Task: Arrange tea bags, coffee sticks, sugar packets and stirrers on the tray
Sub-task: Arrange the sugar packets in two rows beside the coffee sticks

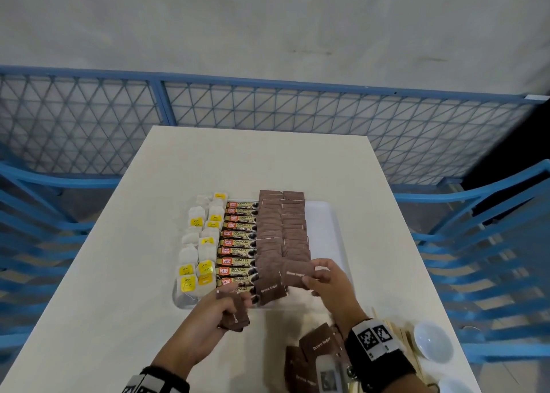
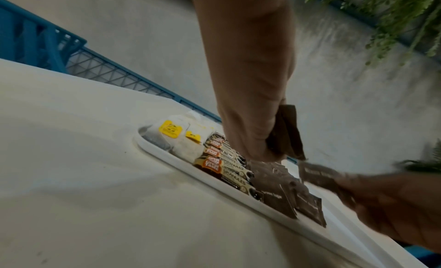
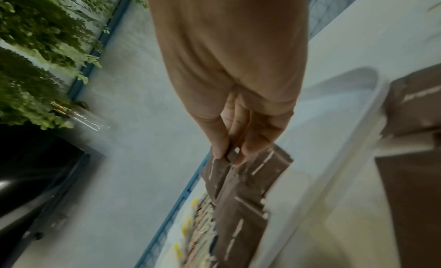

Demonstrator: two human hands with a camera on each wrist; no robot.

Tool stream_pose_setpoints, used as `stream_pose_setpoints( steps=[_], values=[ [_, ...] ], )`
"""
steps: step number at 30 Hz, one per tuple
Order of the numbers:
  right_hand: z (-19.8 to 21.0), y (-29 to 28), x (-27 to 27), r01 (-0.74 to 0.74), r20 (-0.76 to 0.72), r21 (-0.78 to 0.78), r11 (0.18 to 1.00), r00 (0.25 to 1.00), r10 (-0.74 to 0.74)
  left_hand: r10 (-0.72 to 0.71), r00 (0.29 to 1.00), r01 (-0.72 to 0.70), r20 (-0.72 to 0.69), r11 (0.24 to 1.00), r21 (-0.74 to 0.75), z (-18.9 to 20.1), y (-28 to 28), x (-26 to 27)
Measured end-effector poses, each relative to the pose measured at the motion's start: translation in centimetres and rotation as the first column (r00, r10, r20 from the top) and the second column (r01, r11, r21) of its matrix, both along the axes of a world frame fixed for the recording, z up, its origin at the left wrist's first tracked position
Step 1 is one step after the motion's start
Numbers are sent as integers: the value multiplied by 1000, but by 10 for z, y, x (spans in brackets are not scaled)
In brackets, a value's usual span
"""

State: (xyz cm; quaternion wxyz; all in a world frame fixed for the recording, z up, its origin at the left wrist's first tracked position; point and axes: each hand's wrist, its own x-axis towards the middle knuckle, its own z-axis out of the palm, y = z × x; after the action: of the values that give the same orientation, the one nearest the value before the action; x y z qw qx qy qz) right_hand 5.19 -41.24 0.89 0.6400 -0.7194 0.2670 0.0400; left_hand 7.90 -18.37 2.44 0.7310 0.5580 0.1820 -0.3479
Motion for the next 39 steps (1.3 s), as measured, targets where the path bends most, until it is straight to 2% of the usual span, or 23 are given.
stream_pose_setpoints(
  steps=[7, 13, 16, 18, 20, 22, 25, 27, 29, 32, 36, 39],
  values=[
    [-23, -19, 10, 28, -89, -239, 971, 995, -51, -112, 987, 108, 114, 993, 41, 1, 7, -5],
    [-33, -12, 16, -23, -137, -386, 922, 990, -33, -99, 985, 86, 142, 992, 94, 5, 0, -10],
    [-30, -9, 15, -14, -125, -427, 904, 991, -43, -72, 987, 61, 143, 995, 80, 6, -4, -11],
    [-27, -5, 14, 2, -94, -525, 851, 994, -60, -56, 988, 45, 145, 996, 80, 5, -6, -10],
    [-23, 4, 12, 43, 12, -613, 789, 999, -44, -45, 987, 33, 152, 996, 79, 4, -7, -10],
    [-15, 16, 10, 40, 112, -560, 828, 993, 28, -37, 986, 24, 163, 996, 81, 3, -8, -9],
    [6, 34, 6, -191, 139, -358, 914, 957, 255, -57, 980, 38, 190, 994, 101, 5, -11, -10],
    [16, 40, 6, -383, 147, -219, 897, 896, 418, -104, 972, 80, 211, 989, 122, 8, -13, -10],
    [21, 43, 6, -504, 138, -149, 851, 841, 523, -167, 960, 137, 226, 980, 145, 8, -15, -10],
    [21, 38, 8, -500, 98, -113, 858, 854, 511, -233, 953, 203, 195, 965, 164, 5, -19, -7],
    [16, 23, 4, -455, 25, -4, 890, 890, 455, -98, 995, 99, 14, 995, -23, 3, -24, -1],
    [15, 9, 0, -319, 50, 127, 939, 948, 315, -50, 998, 46, -40, 995, -94, 4, -22, 3]
  ],
)
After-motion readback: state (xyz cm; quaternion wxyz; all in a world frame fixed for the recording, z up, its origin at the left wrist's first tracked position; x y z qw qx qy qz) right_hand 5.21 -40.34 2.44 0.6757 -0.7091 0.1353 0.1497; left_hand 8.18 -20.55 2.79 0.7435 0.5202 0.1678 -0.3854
